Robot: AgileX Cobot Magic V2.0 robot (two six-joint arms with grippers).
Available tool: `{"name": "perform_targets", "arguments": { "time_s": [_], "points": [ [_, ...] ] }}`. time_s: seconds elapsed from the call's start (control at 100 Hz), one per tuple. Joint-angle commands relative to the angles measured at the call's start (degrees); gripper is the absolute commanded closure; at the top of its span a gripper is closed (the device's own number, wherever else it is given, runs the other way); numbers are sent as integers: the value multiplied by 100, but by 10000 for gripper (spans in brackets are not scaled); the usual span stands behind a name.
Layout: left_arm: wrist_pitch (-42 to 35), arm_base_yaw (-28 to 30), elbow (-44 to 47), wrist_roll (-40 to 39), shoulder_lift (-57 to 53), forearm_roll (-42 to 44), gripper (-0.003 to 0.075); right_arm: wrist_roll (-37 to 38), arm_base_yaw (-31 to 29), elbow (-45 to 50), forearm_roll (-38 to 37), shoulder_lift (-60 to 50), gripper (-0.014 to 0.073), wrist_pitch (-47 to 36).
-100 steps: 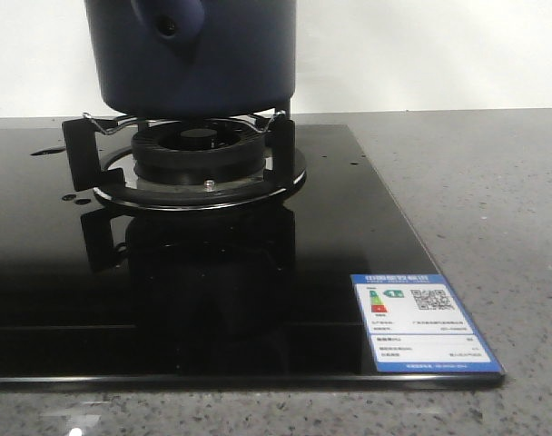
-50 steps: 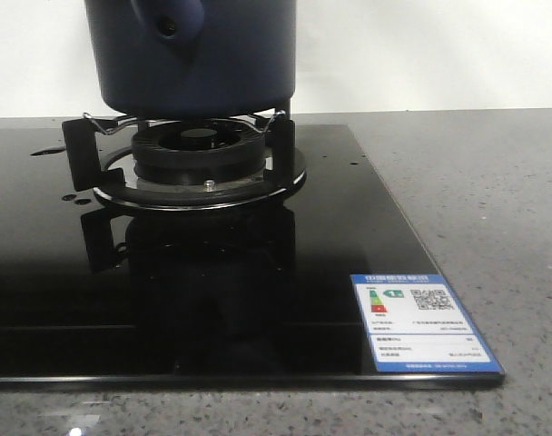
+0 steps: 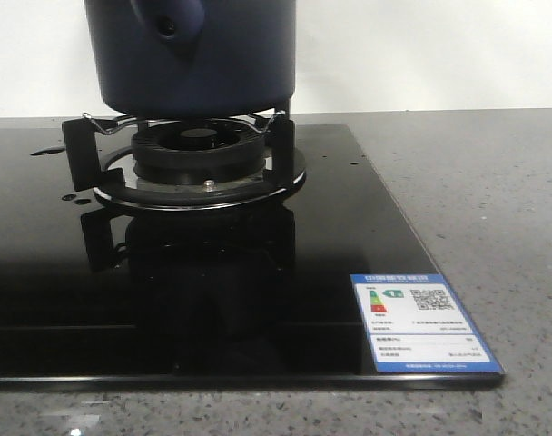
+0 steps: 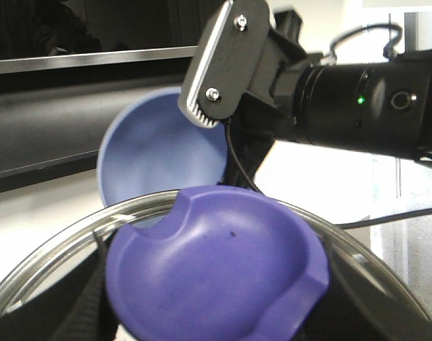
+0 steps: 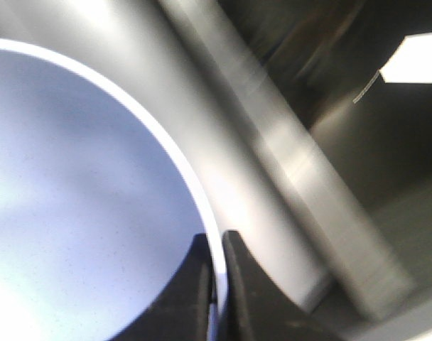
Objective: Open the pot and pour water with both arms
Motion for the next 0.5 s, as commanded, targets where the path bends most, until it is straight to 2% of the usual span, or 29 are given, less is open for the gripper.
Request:
{"name": "perform_targets", "arguments": {
  "time_s": [0.0, 0.13, 0.24, 0.32, 0.49],
  "points": [
    [-103, -40, -185, -69, -58, -274, 489, 357, -82, -194, 186, -325, 636, 466],
    [-103, -40, -185, -69, -45, -274, 489, 381, -315, -194, 1070, -337, 636, 978],
    [-103, -40, -185, -69, -30, -274, 489, 472, -662, -194, 2331, -439, 636, 1235],
    [-103, -67, -185, -69, -19, -274, 489, 472, -1082, -194, 3446, -536, 636, 1373],
    [-162, -228, -185, -69, 106, -274, 489, 460, -2113, -194, 5091, -729, 638, 1820]
  ]
}}
